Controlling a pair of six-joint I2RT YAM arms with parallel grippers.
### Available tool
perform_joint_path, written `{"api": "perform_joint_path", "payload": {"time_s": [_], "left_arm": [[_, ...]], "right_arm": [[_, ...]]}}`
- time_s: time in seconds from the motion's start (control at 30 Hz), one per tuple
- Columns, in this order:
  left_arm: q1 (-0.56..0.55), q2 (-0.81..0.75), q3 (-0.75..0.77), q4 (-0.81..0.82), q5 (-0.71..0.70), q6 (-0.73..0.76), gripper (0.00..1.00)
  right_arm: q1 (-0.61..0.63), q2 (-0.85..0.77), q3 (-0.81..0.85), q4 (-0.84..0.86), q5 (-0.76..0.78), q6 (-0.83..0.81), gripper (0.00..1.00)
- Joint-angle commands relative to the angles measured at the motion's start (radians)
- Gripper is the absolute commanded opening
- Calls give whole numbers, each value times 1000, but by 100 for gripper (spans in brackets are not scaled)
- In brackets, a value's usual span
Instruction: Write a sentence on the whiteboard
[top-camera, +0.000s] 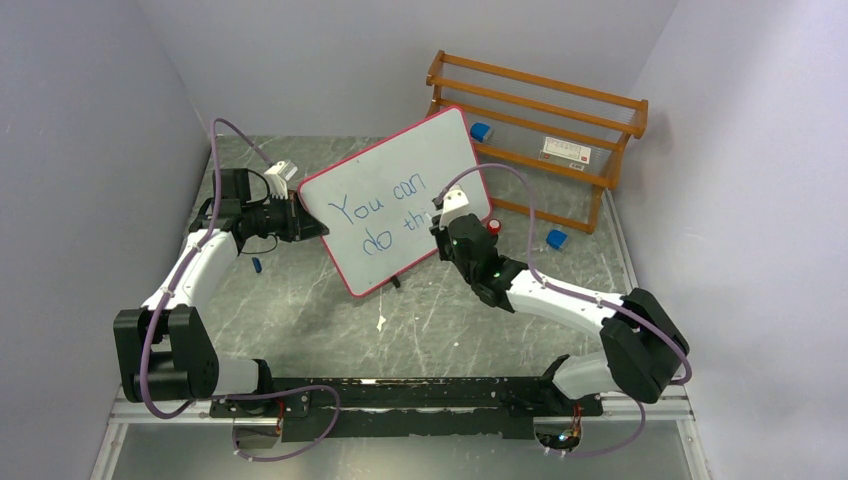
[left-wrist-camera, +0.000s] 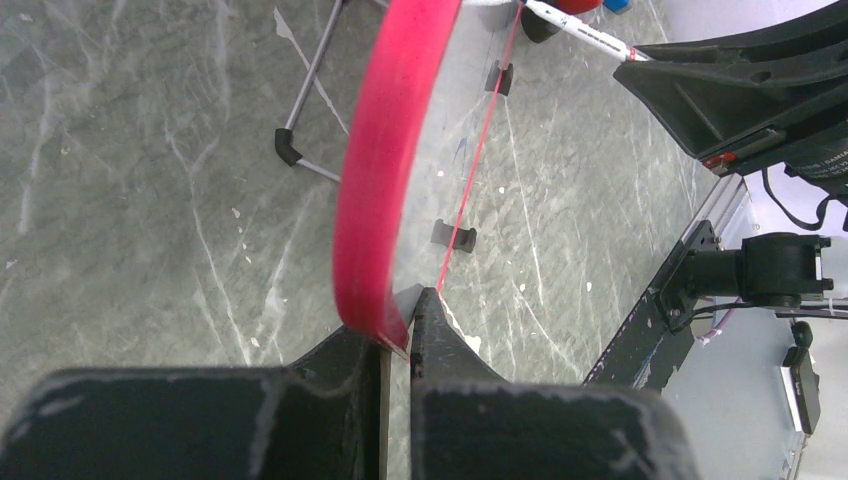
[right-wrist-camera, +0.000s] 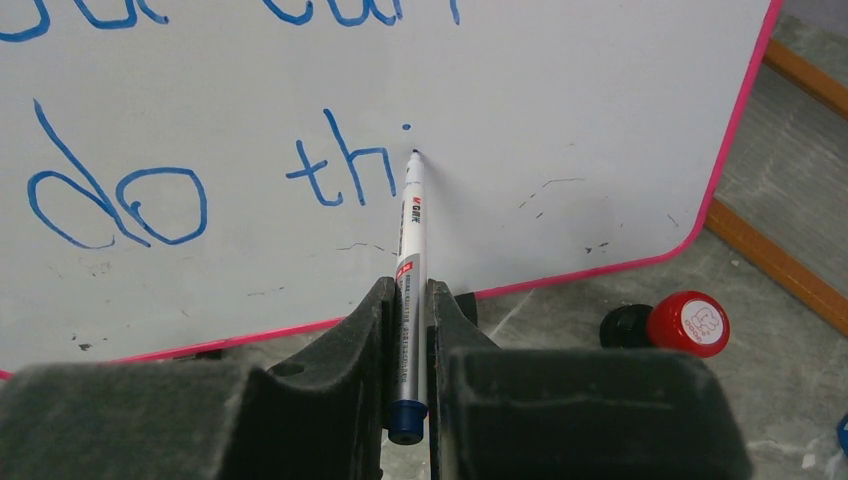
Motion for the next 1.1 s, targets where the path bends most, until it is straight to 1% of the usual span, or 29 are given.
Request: {"api": "perform_joint_path", "payload": {"time_s": [0.0,0.3,0.77,0.9,1.07], "left_arm": [[-6,39,-10,-12,-231,94,5],[-7,42,-8,-14,-232,95,5],[-6,43,-8,-16,-239,94,5],[-6,40,-10,-14,-240,95,5],[-6,41,-8,-15,-240,93,5]], "right_arm": [[-6,17,4,11,2,9,0],[-6,32,11,-33,0,13,0],[-6,-15,-28,-69,-3,32,0],[-5,-11,-28,-67,7,29,0],[-6,-53,-33,-31,29,23,0]]}}
